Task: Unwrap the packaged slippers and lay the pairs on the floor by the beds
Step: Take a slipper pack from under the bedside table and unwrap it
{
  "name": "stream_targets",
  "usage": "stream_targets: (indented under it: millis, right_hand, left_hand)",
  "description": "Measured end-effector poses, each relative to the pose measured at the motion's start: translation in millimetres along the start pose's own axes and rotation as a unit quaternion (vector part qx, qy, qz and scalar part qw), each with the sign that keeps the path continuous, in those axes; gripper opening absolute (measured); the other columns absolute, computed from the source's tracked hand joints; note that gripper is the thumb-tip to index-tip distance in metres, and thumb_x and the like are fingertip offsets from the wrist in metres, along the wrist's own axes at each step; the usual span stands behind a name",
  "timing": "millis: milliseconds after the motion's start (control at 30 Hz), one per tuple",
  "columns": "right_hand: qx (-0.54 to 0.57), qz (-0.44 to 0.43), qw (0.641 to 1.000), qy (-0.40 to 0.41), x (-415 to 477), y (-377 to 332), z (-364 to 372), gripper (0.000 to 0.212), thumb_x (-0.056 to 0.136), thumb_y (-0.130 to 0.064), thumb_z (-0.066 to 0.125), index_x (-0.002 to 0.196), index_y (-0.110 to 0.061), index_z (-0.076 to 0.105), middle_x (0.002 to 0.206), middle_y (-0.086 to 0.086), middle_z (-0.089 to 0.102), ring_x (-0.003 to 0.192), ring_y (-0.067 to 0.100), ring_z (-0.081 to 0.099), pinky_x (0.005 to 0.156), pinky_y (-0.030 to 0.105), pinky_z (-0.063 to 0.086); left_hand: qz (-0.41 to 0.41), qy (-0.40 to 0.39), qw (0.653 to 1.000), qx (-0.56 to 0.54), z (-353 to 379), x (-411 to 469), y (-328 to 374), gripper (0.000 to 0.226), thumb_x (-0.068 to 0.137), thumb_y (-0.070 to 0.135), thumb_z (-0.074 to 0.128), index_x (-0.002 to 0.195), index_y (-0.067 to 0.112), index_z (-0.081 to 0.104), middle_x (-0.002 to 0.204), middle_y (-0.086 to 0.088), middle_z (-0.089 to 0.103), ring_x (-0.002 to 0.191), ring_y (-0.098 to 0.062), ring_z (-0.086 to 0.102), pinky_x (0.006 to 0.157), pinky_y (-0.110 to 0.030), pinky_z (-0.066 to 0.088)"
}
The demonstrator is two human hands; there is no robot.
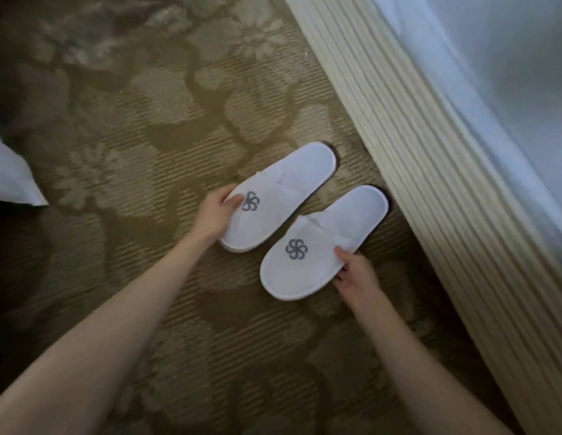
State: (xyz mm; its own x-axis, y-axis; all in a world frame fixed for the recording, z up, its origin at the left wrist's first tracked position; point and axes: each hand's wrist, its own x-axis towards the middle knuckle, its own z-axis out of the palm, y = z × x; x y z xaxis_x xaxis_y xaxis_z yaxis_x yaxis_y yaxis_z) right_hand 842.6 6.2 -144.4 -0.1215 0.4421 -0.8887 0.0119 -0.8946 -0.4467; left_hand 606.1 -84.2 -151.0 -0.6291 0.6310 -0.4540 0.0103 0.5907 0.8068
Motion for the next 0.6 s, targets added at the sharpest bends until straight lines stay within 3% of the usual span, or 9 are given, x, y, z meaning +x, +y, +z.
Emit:
stream_targets:
  millis: [67,133,267,400,533,600]
  right_hand:
    - [0.009,-0.005,1.000,0.002,0,1,0,0.040,0.092,-0.004,0.055,0.131,-0.009,0.053,0.113,0.011,0.063,0.090,0.022,0.061,0.063,0.031,0.049]
    - [0.023,-0.008,1.000,0.014,-3,1,2,0.038,0.090,-0.003,0.058,0.127,-0.009,0.056,0.118,0.013,0.064,0.091,0.023,0.062,0.063,0.031,0.050]
    - [0.094,0.030,0.995,0.025,-14,-1,11,0.039,0.083,0.002,0.064,0.121,-0.007,0.061,0.108,0.013,0.067,0.089,0.024,0.064,0.062,0.033,0.053]
    - [0.159,0.023,0.987,0.011,-21,-9,28,0.043,0.082,0.007,0.063,0.123,-0.006,0.060,0.115,0.013,0.067,0.096,0.025,0.065,0.068,0.036,0.056]
    - [0.055,-0.015,0.998,0.030,-21,-15,38,0.041,0.085,0.004,0.063,0.123,-0.010,0.060,0.117,0.010,0.066,0.103,0.025,0.061,0.086,0.040,0.052]
    - [0.001,-0.021,0.998,0.056,-20,-17,40,0.036,0.086,0.000,0.065,0.121,-0.009,0.061,0.115,0.008,0.064,0.101,0.022,0.059,0.081,0.035,0.049]
  left_hand:
    - [0.035,0.016,0.997,0.071,5,13,10,0.034,0.096,0.019,0.053,0.128,0.013,0.058,0.125,-0.009,0.064,0.110,-0.019,0.059,0.092,-0.028,0.044]
    - [0.073,0.038,0.985,0.155,12,26,20,0.039,0.097,0.023,0.052,0.135,0.015,0.053,0.130,-0.015,0.058,0.120,-0.026,0.053,0.098,-0.030,0.037]
    - [0.112,0.080,0.960,0.243,22,46,37,0.040,0.098,0.026,0.047,0.137,0.020,0.051,0.116,-0.016,0.051,0.112,-0.033,0.049,0.097,-0.038,0.036]
    - [0.139,0.081,0.942,0.295,28,49,35,0.039,0.097,0.020,0.046,0.135,0.016,0.052,0.128,-0.017,0.046,0.122,-0.035,0.039,0.102,-0.041,0.029]
    - [0.137,0.070,0.946,0.284,27,40,26,0.037,0.099,0.027,0.041,0.133,0.025,0.054,0.136,-0.005,0.046,0.128,-0.028,0.032,0.101,-0.040,0.022]
    - [0.151,0.080,0.941,0.291,23,34,23,0.037,0.099,0.031,0.040,0.134,0.029,0.052,0.138,-0.002,0.045,0.130,-0.025,0.030,0.100,-0.040,0.019]
